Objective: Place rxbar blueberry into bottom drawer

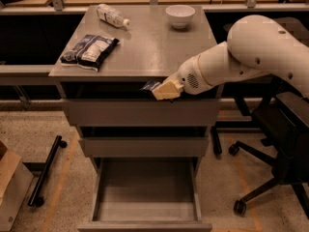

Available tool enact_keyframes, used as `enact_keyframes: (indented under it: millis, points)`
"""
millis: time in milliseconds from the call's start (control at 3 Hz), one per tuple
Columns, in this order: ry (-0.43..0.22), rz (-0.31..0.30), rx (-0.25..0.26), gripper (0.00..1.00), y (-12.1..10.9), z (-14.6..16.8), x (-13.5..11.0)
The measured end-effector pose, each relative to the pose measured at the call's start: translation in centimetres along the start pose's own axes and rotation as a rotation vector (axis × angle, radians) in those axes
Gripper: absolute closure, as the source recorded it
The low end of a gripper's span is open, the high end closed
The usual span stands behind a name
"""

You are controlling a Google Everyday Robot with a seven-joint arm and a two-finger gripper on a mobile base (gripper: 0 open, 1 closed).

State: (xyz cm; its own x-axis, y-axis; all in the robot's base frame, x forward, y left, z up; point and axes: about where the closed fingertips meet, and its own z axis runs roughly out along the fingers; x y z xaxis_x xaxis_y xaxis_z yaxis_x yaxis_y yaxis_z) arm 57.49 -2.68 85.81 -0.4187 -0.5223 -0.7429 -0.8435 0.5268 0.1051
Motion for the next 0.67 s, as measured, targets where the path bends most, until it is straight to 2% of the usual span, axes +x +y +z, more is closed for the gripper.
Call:
enact_keyframes:
  millis: [333,667]
  points:
    - [0.005,-0.007,-0.012,1.0,0.1,0.5,0.1]
    - [0.033,-0.033,-0.063,1.0,0.6,2.8,0.9]
